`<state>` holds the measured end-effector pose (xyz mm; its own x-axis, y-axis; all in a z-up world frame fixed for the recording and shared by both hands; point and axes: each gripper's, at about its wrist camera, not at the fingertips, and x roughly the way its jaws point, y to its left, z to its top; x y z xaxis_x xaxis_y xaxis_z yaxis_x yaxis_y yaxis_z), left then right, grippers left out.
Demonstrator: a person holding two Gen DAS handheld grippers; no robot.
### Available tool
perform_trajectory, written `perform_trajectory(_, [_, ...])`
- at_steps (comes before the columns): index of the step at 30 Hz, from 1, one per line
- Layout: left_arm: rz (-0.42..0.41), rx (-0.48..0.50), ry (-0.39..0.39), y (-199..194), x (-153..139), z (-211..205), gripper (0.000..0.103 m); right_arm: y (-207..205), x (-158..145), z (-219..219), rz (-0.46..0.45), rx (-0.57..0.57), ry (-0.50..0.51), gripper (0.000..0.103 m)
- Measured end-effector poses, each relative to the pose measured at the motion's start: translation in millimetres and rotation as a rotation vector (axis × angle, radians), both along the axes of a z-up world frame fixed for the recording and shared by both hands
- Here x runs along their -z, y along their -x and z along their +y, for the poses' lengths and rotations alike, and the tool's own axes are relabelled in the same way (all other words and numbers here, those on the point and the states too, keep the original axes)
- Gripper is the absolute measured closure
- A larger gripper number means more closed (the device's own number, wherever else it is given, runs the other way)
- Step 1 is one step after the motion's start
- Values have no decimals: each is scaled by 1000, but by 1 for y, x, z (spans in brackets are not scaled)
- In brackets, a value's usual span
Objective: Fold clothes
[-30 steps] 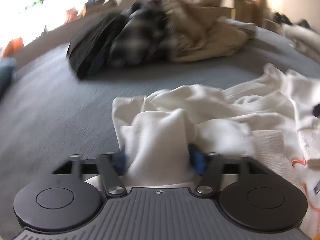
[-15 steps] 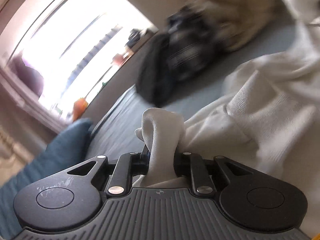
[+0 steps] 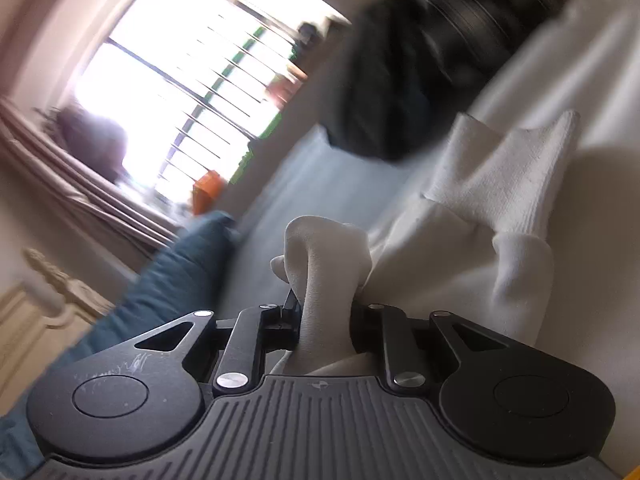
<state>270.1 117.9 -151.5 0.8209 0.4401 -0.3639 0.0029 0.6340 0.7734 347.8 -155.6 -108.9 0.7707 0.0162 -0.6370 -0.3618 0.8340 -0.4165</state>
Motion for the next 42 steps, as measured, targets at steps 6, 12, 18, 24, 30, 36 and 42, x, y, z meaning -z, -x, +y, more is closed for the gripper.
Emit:
perform_trajectory(6, [64, -19, 124, 5, -12, 15, 60, -7, -13, -44, 82, 101, -182, 34])
perform_trajectory(12, [139, -75, 350, 20, -45, 57, 20, 15, -25, -116, 195, 191, -426, 7])
perform_trajectory(18, [156, -193, 606, 52, -79, 96, 7, 61, -25, -171, 279, 302, -666, 6])
perform_trajectory(24, [135, -229, 701, 121, -113, 111, 7, 133, -40, -197, 292, 265, -738, 7])
perform_trajectory(30, [318, -133, 918, 180, -133, 83, 6, 194, -74, -171, 370, -16, -825, 7])
perform_trajectory(36, [590, -3, 1174, 198, -91, 22, 24, 225, -71, -84, 544, -309, -823, 32])
perform_trajectory(42, [796, -25, 1288, 223, -48, -4, 47, 260, -74, -34, 607, -511, -713, 32])
